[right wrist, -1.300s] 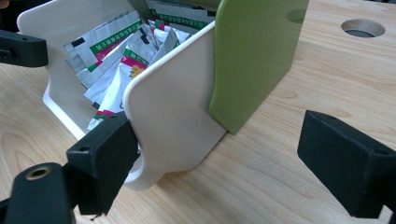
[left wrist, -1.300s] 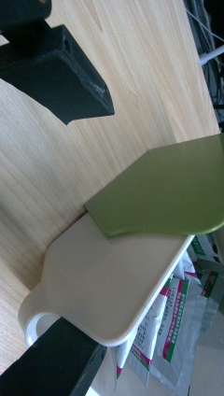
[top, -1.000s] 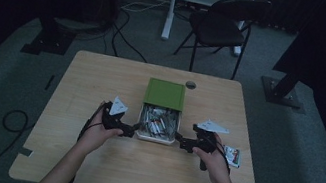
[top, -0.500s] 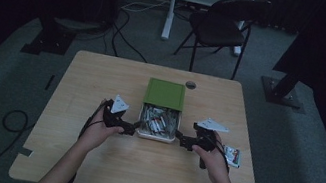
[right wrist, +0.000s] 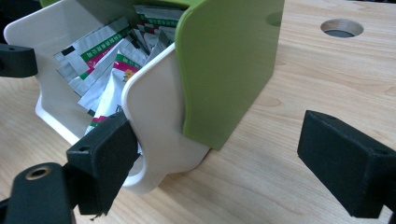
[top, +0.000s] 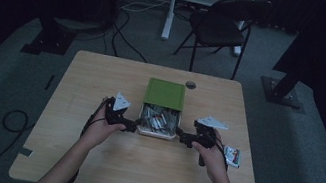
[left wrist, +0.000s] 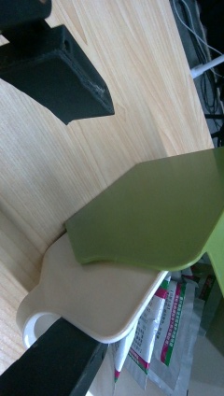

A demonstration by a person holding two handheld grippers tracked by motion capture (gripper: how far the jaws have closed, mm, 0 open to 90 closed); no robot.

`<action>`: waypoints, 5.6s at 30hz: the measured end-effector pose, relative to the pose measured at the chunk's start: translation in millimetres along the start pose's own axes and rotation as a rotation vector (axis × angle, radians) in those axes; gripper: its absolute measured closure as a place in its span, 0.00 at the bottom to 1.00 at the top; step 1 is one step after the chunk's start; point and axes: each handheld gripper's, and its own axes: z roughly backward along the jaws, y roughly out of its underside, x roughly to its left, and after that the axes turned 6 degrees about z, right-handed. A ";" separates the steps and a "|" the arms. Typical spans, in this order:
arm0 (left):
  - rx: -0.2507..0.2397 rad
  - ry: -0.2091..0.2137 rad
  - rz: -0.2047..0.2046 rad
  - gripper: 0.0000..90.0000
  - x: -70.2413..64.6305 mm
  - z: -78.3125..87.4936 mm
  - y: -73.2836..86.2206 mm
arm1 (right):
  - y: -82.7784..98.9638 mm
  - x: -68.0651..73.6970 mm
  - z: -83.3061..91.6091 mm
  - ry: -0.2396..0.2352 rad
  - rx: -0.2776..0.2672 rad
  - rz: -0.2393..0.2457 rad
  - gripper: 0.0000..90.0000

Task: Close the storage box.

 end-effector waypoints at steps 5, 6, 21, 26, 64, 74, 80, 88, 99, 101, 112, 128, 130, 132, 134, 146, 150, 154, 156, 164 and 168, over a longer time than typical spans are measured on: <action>-0.006 -0.002 0.008 0.01 1.6 -2.4 -0.8 | -1.8 -0.9 -2.3 0.015 0.000 0.001 0.14; -0.011 -0.005 0.012 0.01 2.0 -3.5 -0.9 | -2.3 -0.8 -2.7 0.021 0.000 0.005 0.14; -0.013 -0.020 0.019 0.01 6.5 -10.6 -5.2 | -6.4 -4.2 -9.3 0.048 -0.001 -0.022 0.13; -0.013 -0.035 0.006 0.01 6.5 -13.2 -8.5 | -8.1 -5.2 -11.7 0.065 0.000 -0.035 0.13; -0.053 -0.043 0.035 0.01 3.3 -9.8 -16.7 | -20.4 -1.9 -14.3 0.109 -0.065 -0.058 0.14; -0.041 -0.016 0.058 0.01 -2.2 -0.9 -9.0 | -16.7 2.6 -8.2 0.103 -0.058 -0.044 0.14; -0.050 -0.014 0.056 0.01 -3.2 3.8 -6.8 | -10.6 -1.1 -6.3 0.114 -0.041 -0.045 0.14; -0.038 -0.033 0.065 0.01 1.3 11.2 2.9 | -2.9 -3.5 -0.7 0.123 -0.027 -0.039 0.14; -0.005 -0.067 0.092 0.01 13.0 19.9 26.7 | 16.6 -2.4 4.8 0.121 0.009 -0.032 0.14; -0.003 -0.070 0.096 0.01 14.1 20.6 28.6 | 18.5 -2.1 5.3 0.121 0.012 -0.029 0.14; 0.030 -0.106 0.097 0.01 19.6 30.5 45.9 | 38.7 -3.6 13.7 0.128 0.042 -0.019 0.14; 0.057 -0.161 0.131 0.01 33.2 46.2 71.0 | 64.4 -9.6 27.4 0.145 0.073 -0.029 0.14; 0.061 -0.173 0.133 0.01 34.5 48.8 73.3 | 66.4 -9.7 29.0 0.147 0.078 -0.022 0.14; 0.066 -0.182 0.137 0.01 35.6 51.3 75.9 | 68.6 -9.3 30.6 0.148 0.083 -0.018 0.14; 0.073 -0.190 0.137 0.01 37.2 53.9 78.7 | 71.1 -9.1 32.1 0.150 0.089 -0.009 0.14; 0.104 -0.256 0.206 0.01 48.7 64.6 93.3 | 85.8 -9.0 44.1 0.149 0.128 0.019 0.14; 0.126 -0.286 0.240 0.01 53.1 66.4 98.2 | 88.2 -10.2 47.3 0.146 0.133 0.021 0.14; 0.133 -0.310 0.271 0.01 58.5 70.6 101.8 | 90.1 -11.0 49.7 0.136 0.143 0.025 0.14; 0.134 -0.322 0.289 0.01 61.7 73.3 103.1 | 90.7 -11.3 50.2 0.122 0.156 0.034 0.14; 0.166 -0.402 0.331 0.01 73.4 83.1 110.1 | 91.3 -7.1 46.7 0.097 0.220 0.101 0.14; 0.188 -0.432 0.330 0.01 77.1 86.9 114.6 | 91.2 -7.0 46.5 0.092 0.221 0.102 0.14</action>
